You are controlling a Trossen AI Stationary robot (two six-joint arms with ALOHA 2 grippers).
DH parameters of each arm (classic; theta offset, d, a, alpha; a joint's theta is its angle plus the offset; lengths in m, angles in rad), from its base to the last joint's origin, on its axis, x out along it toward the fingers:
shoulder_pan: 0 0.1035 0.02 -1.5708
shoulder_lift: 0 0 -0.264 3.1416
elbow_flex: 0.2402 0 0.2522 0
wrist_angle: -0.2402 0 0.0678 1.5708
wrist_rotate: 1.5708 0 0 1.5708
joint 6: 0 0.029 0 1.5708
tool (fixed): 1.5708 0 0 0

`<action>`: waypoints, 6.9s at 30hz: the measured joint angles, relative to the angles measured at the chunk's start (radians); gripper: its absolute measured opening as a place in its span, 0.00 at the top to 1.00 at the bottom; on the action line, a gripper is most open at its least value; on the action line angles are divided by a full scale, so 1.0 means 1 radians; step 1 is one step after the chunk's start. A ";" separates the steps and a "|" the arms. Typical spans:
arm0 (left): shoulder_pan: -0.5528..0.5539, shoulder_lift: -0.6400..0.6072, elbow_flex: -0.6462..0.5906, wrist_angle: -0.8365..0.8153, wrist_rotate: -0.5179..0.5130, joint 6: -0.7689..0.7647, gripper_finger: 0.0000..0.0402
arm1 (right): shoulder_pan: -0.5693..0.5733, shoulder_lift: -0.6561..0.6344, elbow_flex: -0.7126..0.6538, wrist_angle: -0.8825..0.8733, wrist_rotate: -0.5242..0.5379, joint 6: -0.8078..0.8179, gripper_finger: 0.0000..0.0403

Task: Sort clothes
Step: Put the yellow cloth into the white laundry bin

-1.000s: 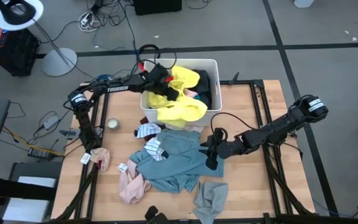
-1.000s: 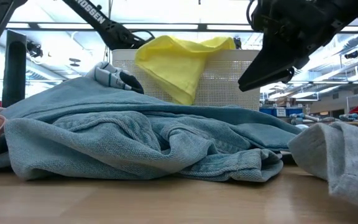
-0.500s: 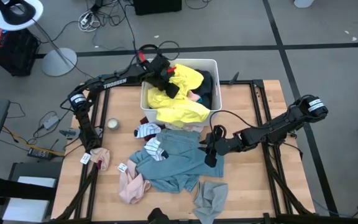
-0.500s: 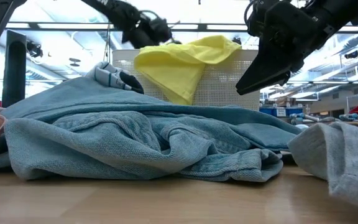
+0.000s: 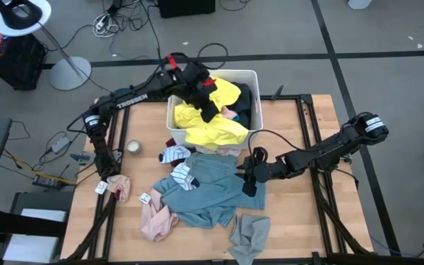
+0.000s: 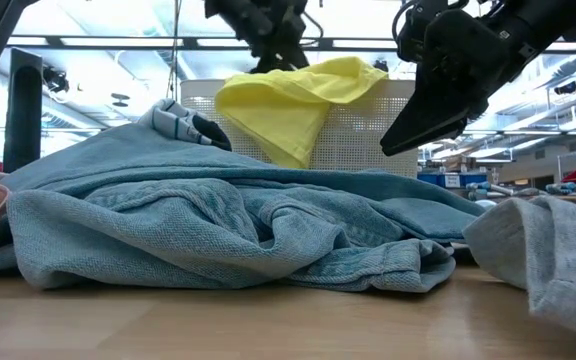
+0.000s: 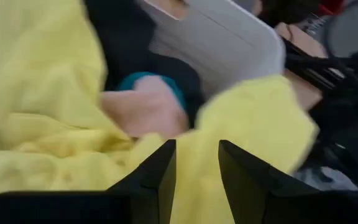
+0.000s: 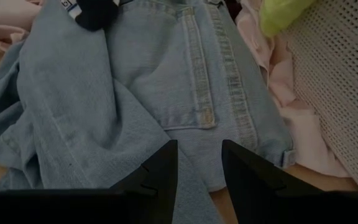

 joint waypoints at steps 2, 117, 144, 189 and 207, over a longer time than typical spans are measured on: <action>-0.019 -0.002 0.001 -0.018 0.004 -0.018 0.69 | 0.000 0.000 0.000 0.000 0.000 0.000 0.69; 0.026 0.331 0.510 -0.206 -0.039 -0.131 1.00 | 0.000 0.000 0.000 0.045 -0.024 -0.009 0.69; -0.025 0.398 0.205 -0.106 0.079 -0.198 1.00 | 0.000 0.000 0.000 0.046 -0.025 -0.009 0.69; -0.211 0.189 0.430 -0.312 -0.550 -0.068 1.00 | 0.003 -0.066 0.000 -0.024 -0.019 -0.008 0.69; -0.560 -0.442 -0.382 0.124 -0.637 -0.127 1.00 | 0.049 -0.135 0.000 -0.044 0.011 -0.008 0.69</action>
